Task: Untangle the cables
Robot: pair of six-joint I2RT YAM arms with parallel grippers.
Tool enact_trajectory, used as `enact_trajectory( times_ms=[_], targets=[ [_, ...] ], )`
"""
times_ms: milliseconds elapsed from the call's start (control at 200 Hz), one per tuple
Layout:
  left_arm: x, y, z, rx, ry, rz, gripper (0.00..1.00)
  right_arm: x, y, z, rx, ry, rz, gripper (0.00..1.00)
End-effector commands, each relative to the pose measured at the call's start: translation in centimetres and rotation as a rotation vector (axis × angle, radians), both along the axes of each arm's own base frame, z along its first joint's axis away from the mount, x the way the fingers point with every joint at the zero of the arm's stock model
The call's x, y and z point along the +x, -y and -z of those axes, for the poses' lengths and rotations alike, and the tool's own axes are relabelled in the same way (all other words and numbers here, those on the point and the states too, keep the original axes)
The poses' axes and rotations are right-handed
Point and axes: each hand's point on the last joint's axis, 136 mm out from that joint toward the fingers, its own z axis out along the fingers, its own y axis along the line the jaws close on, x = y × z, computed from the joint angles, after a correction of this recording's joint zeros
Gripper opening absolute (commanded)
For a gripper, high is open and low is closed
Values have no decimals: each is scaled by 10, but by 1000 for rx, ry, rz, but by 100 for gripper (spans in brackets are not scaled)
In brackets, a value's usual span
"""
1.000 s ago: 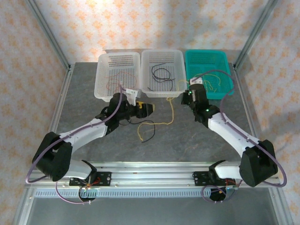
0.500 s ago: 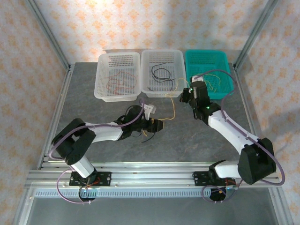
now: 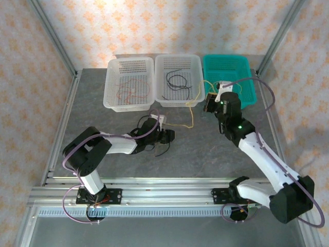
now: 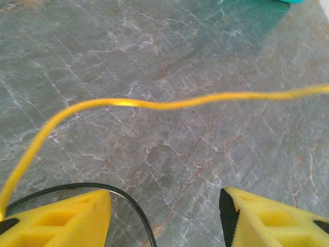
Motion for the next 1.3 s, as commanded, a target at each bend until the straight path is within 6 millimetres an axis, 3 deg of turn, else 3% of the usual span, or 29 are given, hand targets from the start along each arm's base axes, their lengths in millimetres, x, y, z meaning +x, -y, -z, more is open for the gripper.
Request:
enact_trajectory(
  times_ms=[0, 170, 406, 626, 826, 1116, 1297],
  targets=[
    [4, -13, 16, 40, -14, -63, 59, -8, 10, -30, -6, 117, 18, 0],
    [1, -18, 27, 53, -38, -72, 59, -22, 18, -59, 14, 211, 29, 0],
    [-2, -22, 36, 63, -56, -79, 59, -34, 50, -86, -4, 283, 176, 0],
    [-4, -25, 43, 70, -70, -83, 59, -45, 87, -98, -81, 308, 362, 0],
    [-6, -27, 48, 75, -79, -86, 59, -58, 109, -115, -142, 343, 469, 0],
    [-6, -29, 50, 74, -84, -90, 58, -75, 132, -135, -193, 386, 580, 0],
    [-5, -26, 47, 64, -82, -84, 58, -68, 130, -126, -198, 352, 583, 0]
  ],
)
